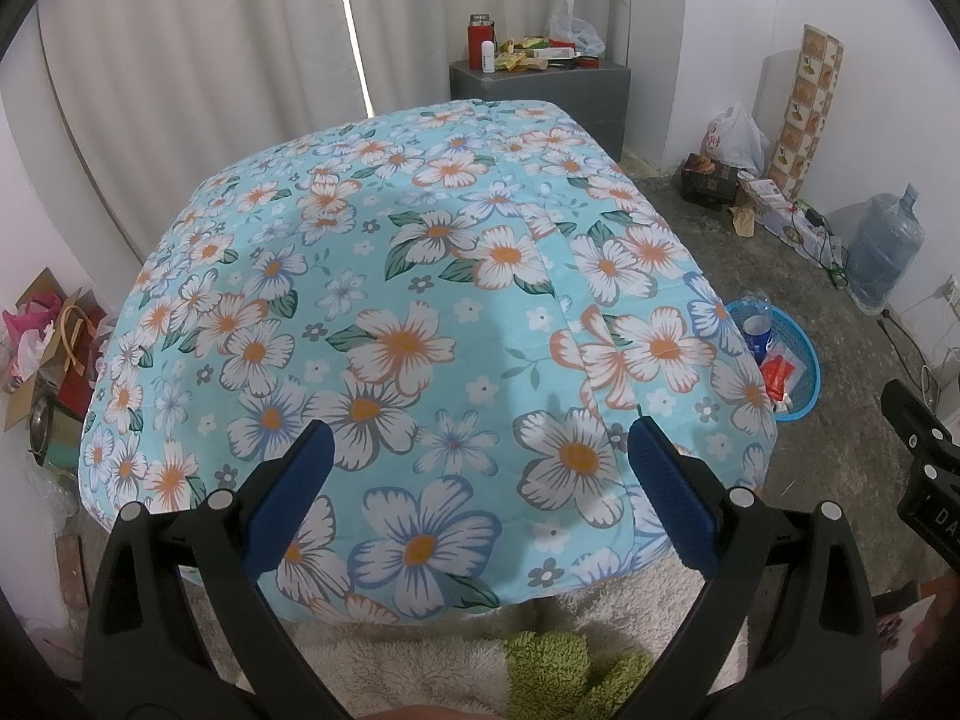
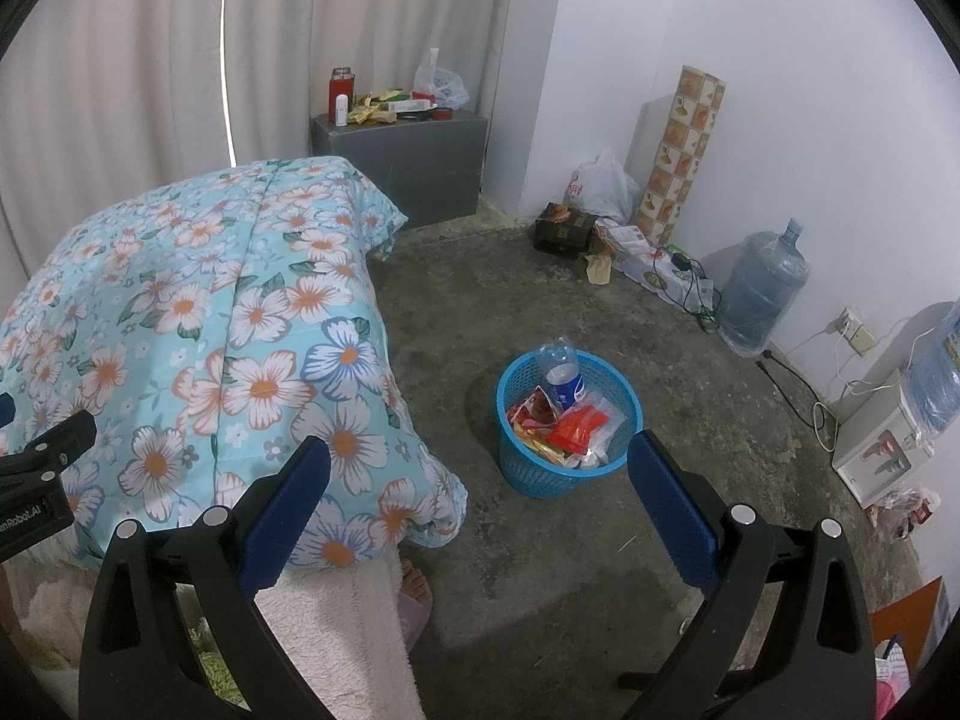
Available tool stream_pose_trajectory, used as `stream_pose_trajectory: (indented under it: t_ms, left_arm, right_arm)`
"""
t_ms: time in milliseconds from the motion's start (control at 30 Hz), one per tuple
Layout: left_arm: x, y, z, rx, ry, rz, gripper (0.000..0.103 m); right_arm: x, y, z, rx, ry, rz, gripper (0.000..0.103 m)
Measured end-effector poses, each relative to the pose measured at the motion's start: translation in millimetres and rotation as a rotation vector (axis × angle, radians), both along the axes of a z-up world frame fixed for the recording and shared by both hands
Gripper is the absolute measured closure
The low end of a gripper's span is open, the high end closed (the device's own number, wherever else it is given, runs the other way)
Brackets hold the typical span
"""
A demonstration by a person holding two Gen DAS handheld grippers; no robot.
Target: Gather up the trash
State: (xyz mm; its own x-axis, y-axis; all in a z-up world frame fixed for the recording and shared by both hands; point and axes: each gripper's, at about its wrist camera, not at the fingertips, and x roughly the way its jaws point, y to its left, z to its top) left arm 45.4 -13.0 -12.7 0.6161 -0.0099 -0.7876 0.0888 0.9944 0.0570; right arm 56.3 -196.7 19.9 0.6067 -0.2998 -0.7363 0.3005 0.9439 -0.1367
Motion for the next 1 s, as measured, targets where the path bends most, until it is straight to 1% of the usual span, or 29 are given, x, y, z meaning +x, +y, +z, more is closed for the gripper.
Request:
stream_pose_trajectory:
  t_ms: [1000]
  left_arm:
    - [-0.7, -0.6, -3.3, 0.003, 0.006, 0.000, 0.009]
  right_arm:
    - [-1.3, 1.4, -0.6, 0.002, -0.002, -0.004, 0.007]
